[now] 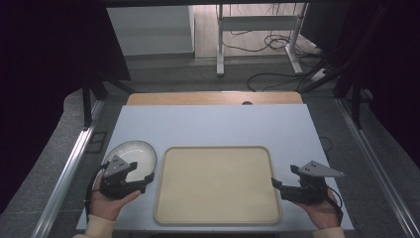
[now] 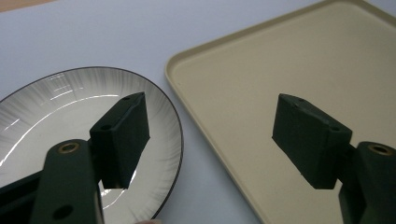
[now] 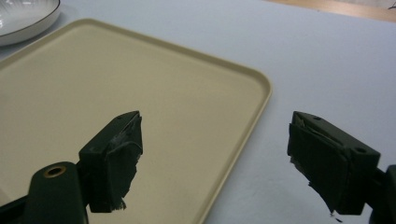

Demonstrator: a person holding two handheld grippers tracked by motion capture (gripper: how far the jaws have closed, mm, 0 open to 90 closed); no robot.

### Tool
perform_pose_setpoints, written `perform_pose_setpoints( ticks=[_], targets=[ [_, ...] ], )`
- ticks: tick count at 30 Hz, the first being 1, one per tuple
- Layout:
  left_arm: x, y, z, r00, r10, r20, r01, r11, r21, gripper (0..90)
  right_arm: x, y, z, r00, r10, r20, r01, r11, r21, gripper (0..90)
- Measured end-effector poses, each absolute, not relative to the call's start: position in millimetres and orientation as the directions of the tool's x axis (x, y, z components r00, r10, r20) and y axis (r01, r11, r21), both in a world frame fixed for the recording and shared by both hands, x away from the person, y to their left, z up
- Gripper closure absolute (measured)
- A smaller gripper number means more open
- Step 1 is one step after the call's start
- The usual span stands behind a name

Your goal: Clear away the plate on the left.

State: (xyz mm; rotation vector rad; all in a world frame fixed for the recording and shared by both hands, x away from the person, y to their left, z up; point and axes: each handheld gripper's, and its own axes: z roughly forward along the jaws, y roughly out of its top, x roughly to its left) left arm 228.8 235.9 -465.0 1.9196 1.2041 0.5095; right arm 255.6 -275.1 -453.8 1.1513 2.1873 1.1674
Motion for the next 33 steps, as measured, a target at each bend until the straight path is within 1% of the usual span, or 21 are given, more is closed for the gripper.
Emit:
perform_pose_setpoints(
  ticks=[10,18,19,25,29,33],
  targets=[
    [229.3,239.8,-465.8,0.469,0.880,-0.074,0.557,-0.231,0.798,26.9,254.1,-268.4,-454.4,-0.597,0.802,0.007,0.467,0.340,0.816,19.3],
    [233.3,246.9,-463.7,0.436,0.896,-0.081,0.566,-0.203,0.799,25.9,264.6,-262.7,-459.0,-0.607,0.794,0.030,0.477,0.334,0.813,19.6],
    [234.7,246.6,-462.8,0.435,0.895,-0.097,0.578,-0.195,0.793,26.7,266.1,-262.2,-459.5,-0.609,0.793,0.031,0.477,0.335,0.812,19.6],
    [238.9,246.4,-460.6,0.434,0.897,-0.083,0.572,-0.204,0.794,27.5,274.1,-259.0,-462.0,-0.609,0.792,0.031,0.485,0.342,0.805,19.7],
    [239.9,250.0,-459.6,0.426,0.900,-0.088,0.570,-0.192,0.799,27.3,272.9,-258.3,-463.1,-0.610,0.792,0.026,0.487,0.348,0.801,20.2],
    [243.1,250.9,-458.1,0.429,0.898,-0.092,0.566,-0.188,0.802,29.7,270.4,-261.2,-463.0,-0.602,0.798,0.015,0.486,0.351,0.800,20.7]
  ],
)
